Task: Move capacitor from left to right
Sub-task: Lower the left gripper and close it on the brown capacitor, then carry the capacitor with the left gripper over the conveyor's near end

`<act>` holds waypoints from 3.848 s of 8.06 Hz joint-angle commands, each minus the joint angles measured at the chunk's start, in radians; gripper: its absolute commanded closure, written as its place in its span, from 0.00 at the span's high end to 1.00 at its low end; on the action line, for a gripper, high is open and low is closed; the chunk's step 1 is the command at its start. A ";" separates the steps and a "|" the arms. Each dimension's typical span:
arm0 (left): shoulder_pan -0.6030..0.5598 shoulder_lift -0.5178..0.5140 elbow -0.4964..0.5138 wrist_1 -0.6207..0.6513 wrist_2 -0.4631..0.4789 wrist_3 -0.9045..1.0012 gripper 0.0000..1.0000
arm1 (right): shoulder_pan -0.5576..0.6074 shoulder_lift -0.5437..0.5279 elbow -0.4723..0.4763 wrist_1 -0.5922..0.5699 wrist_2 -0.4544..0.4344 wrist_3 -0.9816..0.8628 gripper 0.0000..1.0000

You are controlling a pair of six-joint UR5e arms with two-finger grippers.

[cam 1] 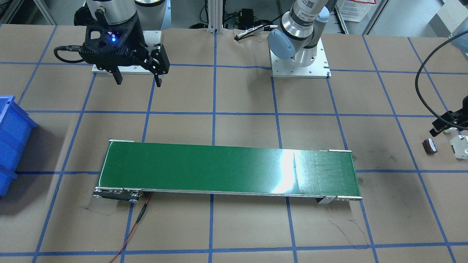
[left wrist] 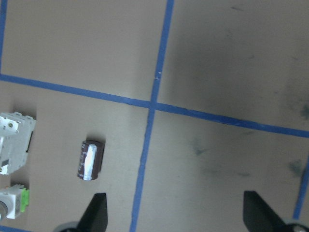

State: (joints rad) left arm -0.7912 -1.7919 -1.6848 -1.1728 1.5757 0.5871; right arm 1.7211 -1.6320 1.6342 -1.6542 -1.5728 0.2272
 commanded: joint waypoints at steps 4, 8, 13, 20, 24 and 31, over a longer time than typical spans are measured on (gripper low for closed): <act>0.129 -0.242 -0.001 0.246 0.007 0.238 1.00 | 0.000 0.000 0.000 -0.006 -0.004 0.000 1.00; 0.133 -0.316 -0.003 0.349 0.006 0.253 1.00 | 0.000 0.003 0.001 -0.001 -0.007 0.000 1.00; 0.132 -0.326 -0.007 0.288 0.044 0.431 0.97 | 0.000 0.003 0.000 -0.002 -0.007 0.006 1.00; 0.132 -0.304 -0.004 0.246 0.167 0.439 0.00 | -0.005 -0.009 -0.001 -0.005 -0.033 -0.113 1.00; -0.058 -0.074 0.007 0.130 0.162 0.314 0.00 | -0.018 0.012 -0.014 -0.036 0.019 -0.114 1.00; -0.424 -0.042 -0.001 0.029 -0.008 -0.220 0.00 | -0.020 0.222 0.006 -0.157 -0.003 -0.147 1.00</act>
State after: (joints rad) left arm -1.1701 -1.8000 -1.6821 -1.1136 1.6146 0.4236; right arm 1.7013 -1.4835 1.6262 -1.7976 -1.5690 0.0879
